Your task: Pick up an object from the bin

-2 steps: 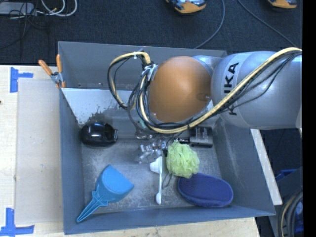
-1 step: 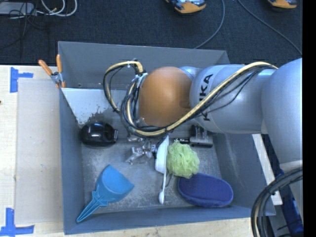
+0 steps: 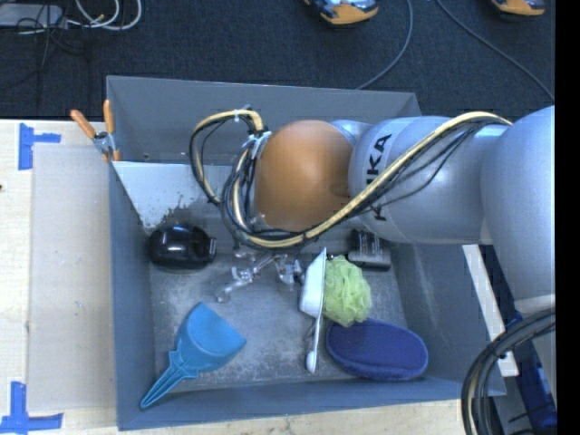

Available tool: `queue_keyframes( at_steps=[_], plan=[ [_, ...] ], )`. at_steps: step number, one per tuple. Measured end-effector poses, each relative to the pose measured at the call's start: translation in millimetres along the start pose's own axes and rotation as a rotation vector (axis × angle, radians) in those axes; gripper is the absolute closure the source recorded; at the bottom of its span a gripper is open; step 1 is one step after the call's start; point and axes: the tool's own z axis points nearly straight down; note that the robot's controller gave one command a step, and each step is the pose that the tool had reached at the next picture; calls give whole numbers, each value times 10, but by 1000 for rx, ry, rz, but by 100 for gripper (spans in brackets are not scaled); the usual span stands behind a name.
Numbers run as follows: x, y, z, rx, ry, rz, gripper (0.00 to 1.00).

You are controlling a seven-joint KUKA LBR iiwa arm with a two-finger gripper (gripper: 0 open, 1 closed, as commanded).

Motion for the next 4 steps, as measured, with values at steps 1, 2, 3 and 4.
queue_keyframes(
  at_steps=[1,2,3,4],
  plan=[
    [8,0,1,-1,1,2,100],
    [7,0,1,-1,1,3,100],
    [-407,-98,0,0,-3,-79,100],
    [-454,129,-1638,7,-7,67,100]
  ],
)
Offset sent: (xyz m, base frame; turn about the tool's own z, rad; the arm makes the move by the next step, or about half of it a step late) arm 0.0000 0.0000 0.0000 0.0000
